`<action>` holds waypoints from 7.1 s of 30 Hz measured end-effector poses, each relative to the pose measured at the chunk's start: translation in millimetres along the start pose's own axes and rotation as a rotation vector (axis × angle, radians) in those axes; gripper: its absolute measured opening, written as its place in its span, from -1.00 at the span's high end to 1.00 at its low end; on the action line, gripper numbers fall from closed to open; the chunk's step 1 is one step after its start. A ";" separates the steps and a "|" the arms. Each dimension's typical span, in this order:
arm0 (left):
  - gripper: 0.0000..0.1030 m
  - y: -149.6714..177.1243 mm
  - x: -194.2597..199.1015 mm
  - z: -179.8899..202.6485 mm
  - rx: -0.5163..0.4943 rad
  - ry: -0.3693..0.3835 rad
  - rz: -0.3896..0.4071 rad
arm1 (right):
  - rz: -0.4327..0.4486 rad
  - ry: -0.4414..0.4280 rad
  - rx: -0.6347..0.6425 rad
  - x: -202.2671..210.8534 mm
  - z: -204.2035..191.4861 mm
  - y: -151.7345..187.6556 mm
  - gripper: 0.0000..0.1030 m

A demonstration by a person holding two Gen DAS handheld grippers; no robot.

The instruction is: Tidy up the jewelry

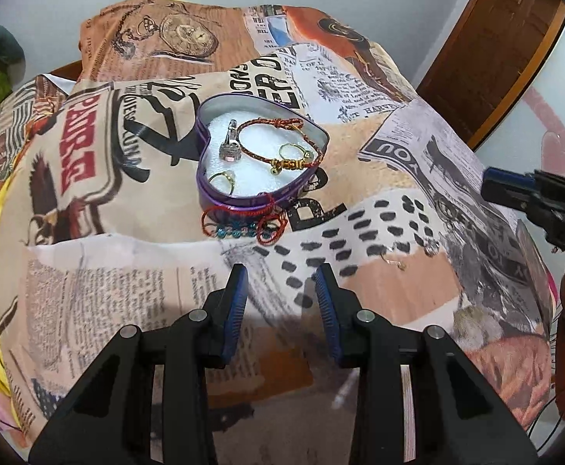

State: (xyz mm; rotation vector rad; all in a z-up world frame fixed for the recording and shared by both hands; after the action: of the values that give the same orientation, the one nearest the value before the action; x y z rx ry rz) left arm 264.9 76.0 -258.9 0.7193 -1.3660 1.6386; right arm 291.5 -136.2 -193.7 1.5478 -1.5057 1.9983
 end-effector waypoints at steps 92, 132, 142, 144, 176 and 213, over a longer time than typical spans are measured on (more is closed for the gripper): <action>1.00 -86.6 22.7 -23.7 0.039 -0.017 0.187 | 0.047 -0.127 0.119 -48.7 -61.6 -92.9 0.63; 0.28 -68.1 52.7 -36.3 -0.017 -0.158 0.183 | -0.134 -0.113 0.189 -89.1 -90.7 -94.0 0.60; 0.21 -63.0 82.1 -15.1 -0.032 -0.149 0.215 | 0.014 -0.074 0.137 -16.1 -71.9 -89.9 0.42; 0.13 -60.6 88.8 -6.0 -0.047 -0.143 0.225 | 0.051 -0.060 0.129 -1.8 -67.8 -86.2 0.25; 0.59 1.7 5.8 106.9 -0.199 0.031 0.014 | -0.014 0.008 0.025 2.3 0.3 27.8 0.18; 0.84 -9.1 39.1 74.3 -0.142 -0.034 0.161 | -0.024 -0.041 0.069 -21.0 -14.0 8.6 0.82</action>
State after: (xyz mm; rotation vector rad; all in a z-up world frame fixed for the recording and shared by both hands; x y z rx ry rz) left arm 247.9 14.1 -203.9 0.5685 -1.5828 1.6394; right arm 286.4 -120.6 -214.8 1.6354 -1.4411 2.0371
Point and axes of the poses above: each gripper's, at about its wrist camera, not at the fingertips, and x roughly against the way its jaws point, z to its right, y to its underside, the point moved 5 cm from there along -x, roughly the way its jaws point, and after that the axes turned 2 degrees about -z, right-handed, at the moved point
